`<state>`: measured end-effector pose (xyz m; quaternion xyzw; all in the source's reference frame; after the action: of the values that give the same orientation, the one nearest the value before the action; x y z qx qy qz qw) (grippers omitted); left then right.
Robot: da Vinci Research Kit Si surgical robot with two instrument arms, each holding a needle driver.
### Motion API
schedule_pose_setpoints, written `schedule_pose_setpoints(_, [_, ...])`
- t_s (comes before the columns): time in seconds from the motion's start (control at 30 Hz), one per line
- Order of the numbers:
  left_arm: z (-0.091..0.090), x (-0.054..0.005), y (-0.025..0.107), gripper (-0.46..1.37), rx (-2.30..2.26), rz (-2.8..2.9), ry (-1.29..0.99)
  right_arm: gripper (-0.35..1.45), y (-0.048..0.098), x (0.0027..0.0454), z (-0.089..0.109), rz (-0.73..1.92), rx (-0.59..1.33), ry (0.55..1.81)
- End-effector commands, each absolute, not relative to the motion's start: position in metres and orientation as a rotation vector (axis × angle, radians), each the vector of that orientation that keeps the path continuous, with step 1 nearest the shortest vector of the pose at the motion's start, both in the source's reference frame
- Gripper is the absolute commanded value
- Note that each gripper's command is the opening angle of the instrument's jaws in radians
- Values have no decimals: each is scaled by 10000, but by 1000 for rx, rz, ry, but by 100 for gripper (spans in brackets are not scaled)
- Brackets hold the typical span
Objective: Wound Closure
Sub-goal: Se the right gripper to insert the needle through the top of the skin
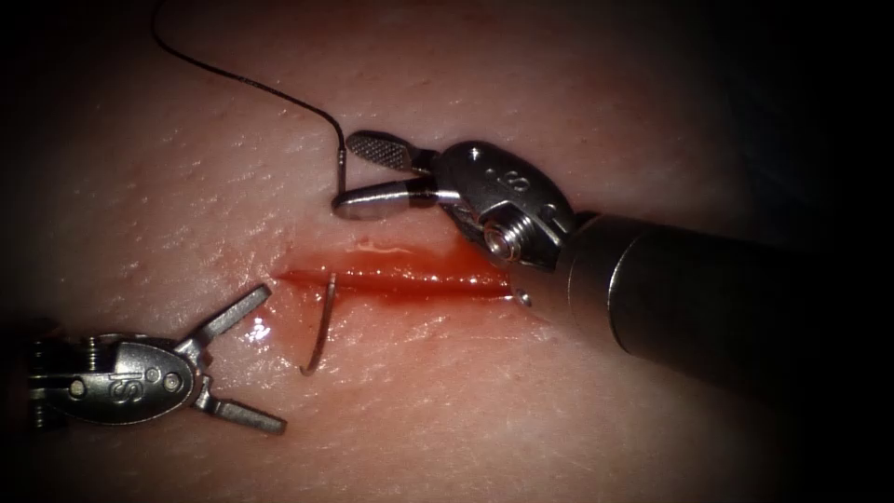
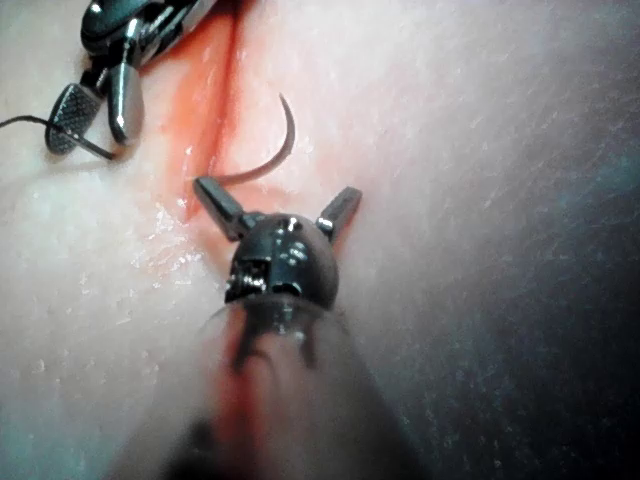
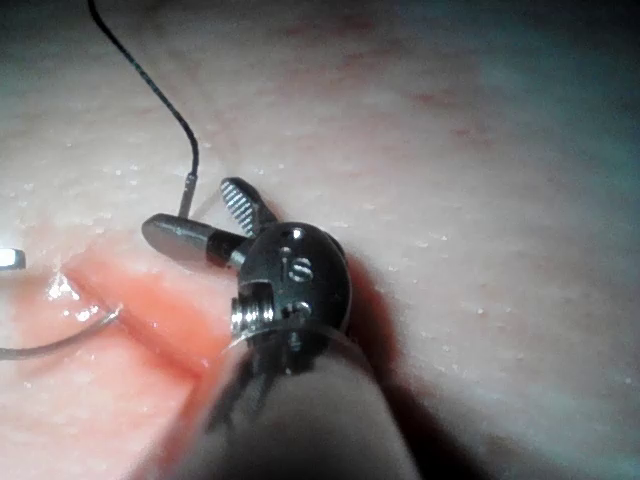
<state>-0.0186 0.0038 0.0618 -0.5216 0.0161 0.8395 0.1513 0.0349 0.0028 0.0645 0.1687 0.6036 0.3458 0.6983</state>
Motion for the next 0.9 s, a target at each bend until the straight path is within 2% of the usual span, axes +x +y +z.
schedule_pose_setpoints(0.03, [619, -187, 39, 89, -1507, 2406, 35, 62, 27, 349, 645, 772, 375, 1345])
schedule_pose_setpoints(0.63, [628, -212, 54, 66, -1540, 2390, -1, 61, 24, 349, 645, 771, 371, 1347])
schedule_pose_setpoints(0.67, [628, -212, 54, 59, -1539, 2386, -6, 61, 24, 349, 645, 772, 371, 1347])
schedule_pose_setpoints(0.7, [628, -211, 54, 46, -1538, 2388, -9, 61, 25, 349, 645, 772, 371, 1347])
schedule_pose_setpoints(0.73, [627, -211, 54, 41, -1538, 2388, -9, 61, 25, 349, 645, 772, 371, 1347])
schedule_pose_setpoints(0.77, [627, -212, 54, 16, -1539, 2388, -9, 61, 25, 349, 645, 772, 371, 1347])
schedule_pose_setpoints(0.8, [626, -212, 54, -1, -1540, 2388, -10, 61, 25, 349, 644, 773, 371, 1347])
schedule_pose_setpoints(0.9, [625, -213, 54, -35, -1547, 2387, -13, 61, 25, 349, 644, 774, 370, 1349])
